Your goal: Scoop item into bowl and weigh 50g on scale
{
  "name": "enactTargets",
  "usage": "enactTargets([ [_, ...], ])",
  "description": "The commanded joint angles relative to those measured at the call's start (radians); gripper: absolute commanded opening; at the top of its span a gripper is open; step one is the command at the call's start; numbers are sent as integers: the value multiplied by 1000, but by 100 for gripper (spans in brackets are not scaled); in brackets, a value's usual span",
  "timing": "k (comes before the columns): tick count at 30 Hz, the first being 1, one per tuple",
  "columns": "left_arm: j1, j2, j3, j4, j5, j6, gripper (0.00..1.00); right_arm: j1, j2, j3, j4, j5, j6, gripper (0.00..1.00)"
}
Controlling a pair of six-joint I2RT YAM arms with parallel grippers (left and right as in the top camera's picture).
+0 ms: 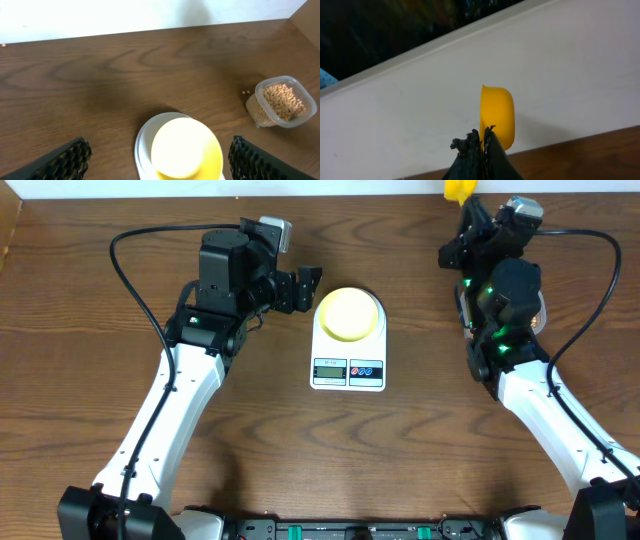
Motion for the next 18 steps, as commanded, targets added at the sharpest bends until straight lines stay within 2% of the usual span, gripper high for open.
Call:
enactTargets([
  [1,4,-11,-6,-35,-15,80,90,-3,3,19,-22,-19,-19,1],
  [9,-9,-12,-6,-86,-36,97,90,-4,3,19,-24,-20,-19,1],
  [14,-78,-12,-6,-138,-39,187,90,-4,3,19,-23,-21,-18,1],
  [18,-150,-12,-6,-166,-156,194,90,-3,3,19,-23,-21,-14,1],
])
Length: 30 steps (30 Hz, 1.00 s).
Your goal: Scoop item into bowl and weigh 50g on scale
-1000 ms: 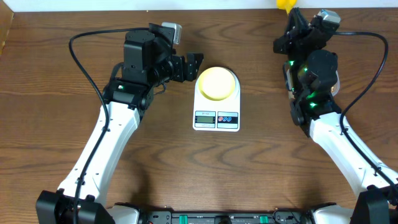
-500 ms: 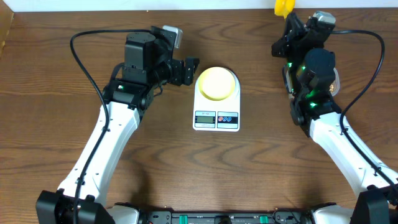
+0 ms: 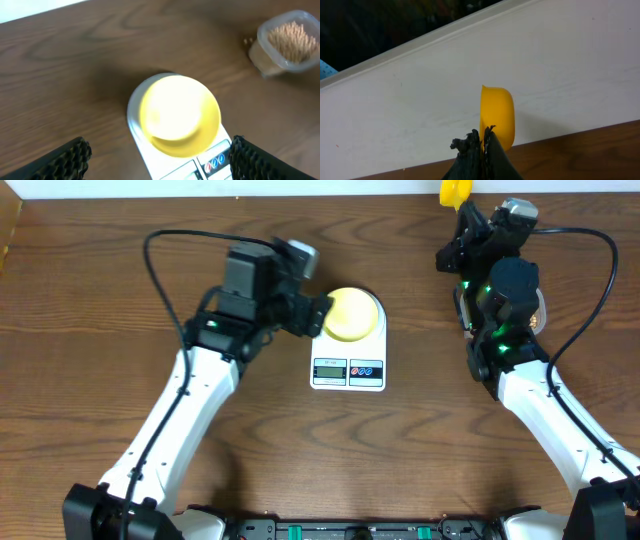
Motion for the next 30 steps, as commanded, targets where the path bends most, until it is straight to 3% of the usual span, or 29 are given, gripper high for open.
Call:
enactTargets([
  [1,-58,-12,-5,-23,-125,41,90,-3,3,18,2,-6,-11,1],
  [10,-113,-11,-5,-82,-165,43,90,-3,3,19,6,-10,-8,1],
  [15,-113,1,-5,-113,-202,-26,90,-3,3,19,10,-10,-8,1],
  [30,-181,22,-5,-150,-225,-85,90,-3,3,19,19,-29,10,1],
])
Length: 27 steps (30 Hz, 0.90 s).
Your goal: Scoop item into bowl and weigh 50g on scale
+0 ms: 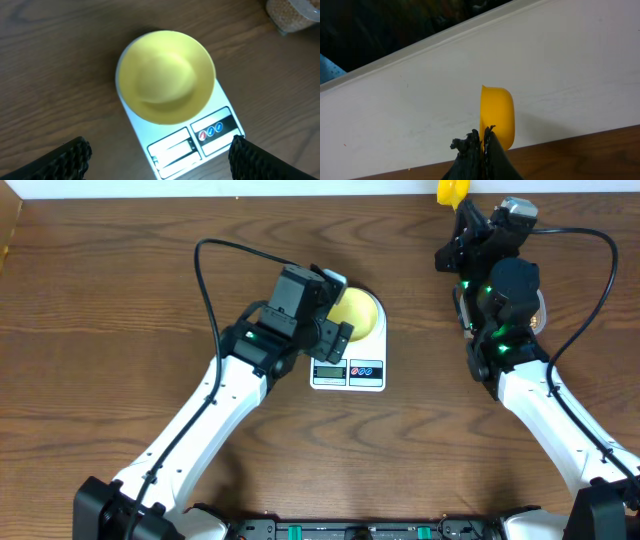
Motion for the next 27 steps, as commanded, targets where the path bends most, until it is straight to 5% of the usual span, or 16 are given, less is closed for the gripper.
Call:
enactTargets([
  [1,-19,11,-5,-16,-18,-27,90,-3,3,19,4,-6,6,1],
  [27,-83,146,-6,-59,-121,-106,90,-3,3,19,2,-6,6,1],
])
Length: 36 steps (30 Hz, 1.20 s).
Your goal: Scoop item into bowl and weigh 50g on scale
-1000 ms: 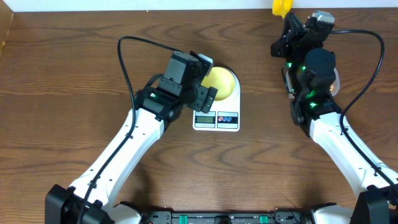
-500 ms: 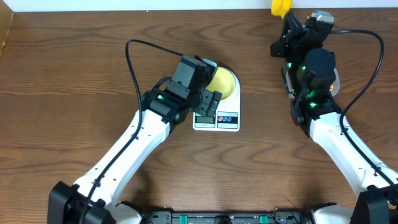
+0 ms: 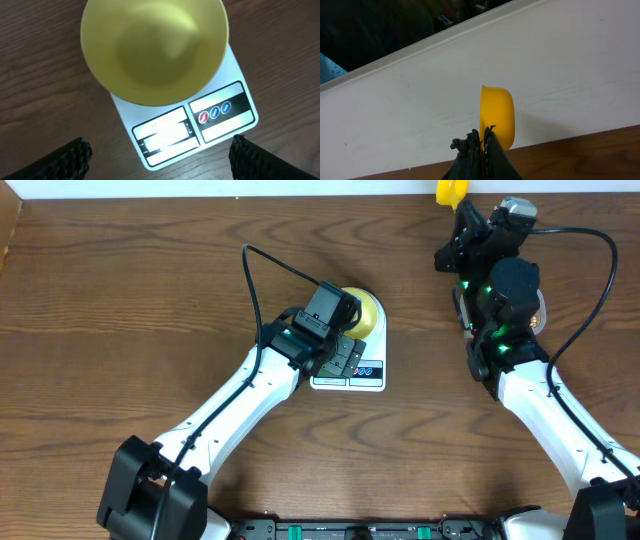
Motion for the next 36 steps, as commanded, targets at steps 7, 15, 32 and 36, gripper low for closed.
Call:
enactTargets([
  [7,0,42,-6,-17,-23,-16,90,-3,3,18,1,-3,6,1],
  [15,0,85,-6,-24,-23,-16,90,-3,3,19,0,-3,6,1],
  [32,-31,100,-6,-21,-29,-8,90,-3,3,18,0,-3,6,1],
  [36,-59,107,-6,-19,-89,-9,90,-3,3,19,0,-3,6,1],
])
